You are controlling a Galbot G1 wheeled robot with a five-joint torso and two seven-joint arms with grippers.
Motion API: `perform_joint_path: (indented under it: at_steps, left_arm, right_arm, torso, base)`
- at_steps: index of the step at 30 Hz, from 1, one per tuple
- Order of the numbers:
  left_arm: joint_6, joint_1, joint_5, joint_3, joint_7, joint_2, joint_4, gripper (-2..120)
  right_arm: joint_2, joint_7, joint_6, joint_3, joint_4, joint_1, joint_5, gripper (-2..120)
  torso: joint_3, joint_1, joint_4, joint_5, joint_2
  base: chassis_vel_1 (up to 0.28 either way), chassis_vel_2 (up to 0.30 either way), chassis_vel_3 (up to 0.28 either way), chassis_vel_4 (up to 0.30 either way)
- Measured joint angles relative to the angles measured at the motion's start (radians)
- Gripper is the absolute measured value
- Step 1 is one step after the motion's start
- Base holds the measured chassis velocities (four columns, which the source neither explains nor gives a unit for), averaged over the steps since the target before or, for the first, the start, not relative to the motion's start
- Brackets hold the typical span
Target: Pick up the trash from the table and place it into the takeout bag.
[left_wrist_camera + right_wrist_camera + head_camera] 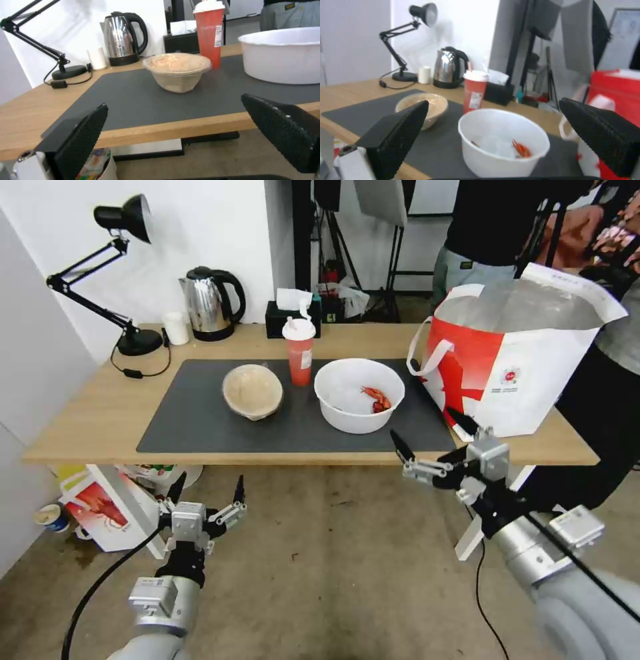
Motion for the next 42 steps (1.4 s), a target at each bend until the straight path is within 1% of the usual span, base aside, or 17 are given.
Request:
perform_joint_path:
  at_steps: [1,4,5,9,15,19,21,24,25,28,29,30,32,35,38,40,42]
  left_arm:
    - [0.0,0.0,0.0,0.0,0.0,0.0,0.0,100]
    - [0.0,0.0,0.0,0.0,0.0,0.0,0.0,100]
    - [0.0,0.0,0.0,0.0,0.0,0.0,0.0,100]
    - [0.0,0.0,0.0,0.0,0.0,0.0,0.0,100]
    - [0.0,0.0,0.0,0.0,0.0,0.0,0.0,100]
    - [0.0,0.0,0.0,0.0,0.0,0.0,0.0,100]
    - [0.0,0.0,0.0,0.0,0.0,0.0,0.0,100]
    - [0.0,0.0,0.0,0.0,0.0,0.0,0.0,100]
    - [0.0,0.0,0.0,0.0,0.0,0.0,0.0,100]
    - [0.0,0.0,0.0,0.0,0.0,0.0,0.0,100]
    - [0.0,0.0,0.0,0.0,0.0,0.0,0.0,100]
    - [0.0,0.0,0.0,0.0,0.0,0.0,0.0,100]
    - [0.0,0.0,0.0,0.0,0.0,0.0,0.0,100]
    - [0.0,0.0,0.0,0.0,0.0,0.0,0.0,100]
    - [0.0,0.0,0.0,0.0,0.0,0.0,0.0,100]
    - [0.0,0.0,0.0,0.0,0.0,0.0,0.0,100]
    - [0.0,0.0,0.0,0.0,0.0,0.0,0.0,100]
  right_arm:
    - [-0.044,0.0,0.002,-0.004,-0.021,0.044,0.025,100]
    - [-0.125,-0.001,0.003,-0.008,-0.06,0.12,0.094,100]
    - [-0.125,-0.001,0.003,-0.008,-0.06,0.12,0.094,100]
    - [-0.215,-0.01,0.012,-0.026,-0.104,0.213,0.165,100]
    - [-0.289,-0.044,0.001,-0.067,-0.151,0.356,0.267,100]
    - [-0.344,-0.123,-0.022,-0.122,-0.215,0.505,0.366,100]
    - [-0.354,-0.14,-0.03,-0.138,-0.229,0.534,0.378,100]
    - [-0.397,-0.209,-0.066,-0.255,-0.314,0.675,0.413,100]
    - [-0.397,-0.209,-0.066,-0.255,-0.314,0.675,0.413,100]
    - [-0.415,-0.253,-0.096,-0.336,-0.371,0.772,0.43,100]
    - [-0.424,-0.256,-0.117,-0.398,-0.402,0.847,0.457,100]
    - [-0.424,-0.256,-0.117,-0.398,-0.402,0.847,0.457,100]
    - [-0.431,-0.263,-0.143,-0.472,-0.434,0.932,0.483,100]
    - [-0.431,-0.276,-0.172,-0.515,-0.448,0.982,0.504,100]
    - [-0.426,-0.318,-0.242,-0.597,-0.483,1.069,0.515,100]
    - [-0.427,-0.332,-0.254,-0.627,-0.499,1.094,0.515,100]
    - [-0.43,-0.368,-0.276,-0.692,-0.534,1.151,0.509,100]
  torso:
    - [0.0,0.0,0.0001,0.0002,0.0]
    - [0.0,0.0,0.0,0.0001,0.0]
    - [0.0,0.0,0.0,0.0001,0.0]
    - [0.0,0.0,-0.0001,0.0003,0.0]
    - [0.0,0.0,0.0,-0.0001,0.0]
    - [0.0,0.0,-0.0001,0.0003,0.0]
    - [0.0,0.0,-0.0001,0.0001,0.0]
    - [0.0,0.0,0.0002,0.0001,0.0]
    - [0.0,0.0,0.0002,0.0001,0.0]
    - [0.0,0.0,-0.0002,0.0002,0.0]
    - [0.0,0.0,0.0001,0.0001,0.0]
    - [0.0,0.0,0.0001,0.0001,0.0]
    - [0.0,0.0,0.0001,-0.0002,0.0]
    - [0.0,0.0,0.0,0.0,0.0]
    - [0.0,0.0,0.0001,0.0,0.0]
    - [0.0,0.0,-0.0001,0.0,0.0]
    - [0.0,0.0,-0.0001,0.0003,0.0]
  base:
    - [0.0,0.0,0.0,0.0]
    - [0.0,0.0,0.0,0.0]
    - [0.0,0.0,0.0,0.0]
    - [0.0,0.0,0.0,0.0]
    - [0.0,0.0,0.0,0.0]
    - [0.0,0.0,0.0,0.0]
    - [0.0,0.0,0.0,0.0]
    - [0.0,0.0,0.0,0.0]
    - [0.0,0.0,0.0,0.0]
    - [0.0,0.0,0.0,0.0]
    - [0.0,0.0,0.0,0.0]
    - [0.0,0.0,0.0,0.0]
    - [0.0,0.0,0.0,0.0]
    - [0.0,0.0,0.0,0.0]
    - [0.0,0.0,0.0,0.0]
    - [0.0,0.0,0.0,0.0]
    - [0.0,0.0,0.0,0.0]
